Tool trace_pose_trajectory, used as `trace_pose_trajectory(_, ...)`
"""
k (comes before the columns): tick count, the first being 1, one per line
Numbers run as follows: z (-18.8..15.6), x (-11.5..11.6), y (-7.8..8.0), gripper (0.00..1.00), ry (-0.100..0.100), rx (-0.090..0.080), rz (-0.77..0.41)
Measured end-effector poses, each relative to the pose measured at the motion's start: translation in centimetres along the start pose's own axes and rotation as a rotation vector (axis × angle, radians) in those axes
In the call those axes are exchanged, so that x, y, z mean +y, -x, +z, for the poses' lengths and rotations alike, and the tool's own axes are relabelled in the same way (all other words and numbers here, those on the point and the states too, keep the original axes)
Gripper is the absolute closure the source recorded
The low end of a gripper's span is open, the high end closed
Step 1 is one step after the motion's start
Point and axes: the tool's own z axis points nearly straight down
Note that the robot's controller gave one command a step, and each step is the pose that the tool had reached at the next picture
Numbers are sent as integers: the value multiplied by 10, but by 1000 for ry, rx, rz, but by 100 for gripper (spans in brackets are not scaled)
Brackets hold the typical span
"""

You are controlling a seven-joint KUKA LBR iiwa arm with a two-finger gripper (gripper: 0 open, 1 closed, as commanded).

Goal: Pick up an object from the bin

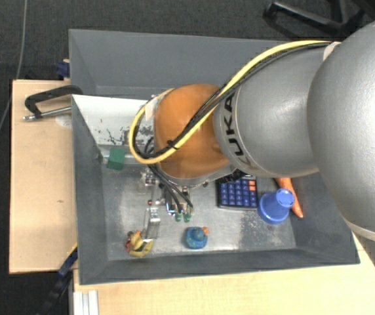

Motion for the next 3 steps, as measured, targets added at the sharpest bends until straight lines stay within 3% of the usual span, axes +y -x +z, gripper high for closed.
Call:
trace_pose_trajectory(1,43,18,-2,0,1,2,-371)
trace_pose_trajectory(2,60,23,-6,0,0,5,-525)
trace_pose_trajectory(3,40,28,-1,0,3,-5,-833)
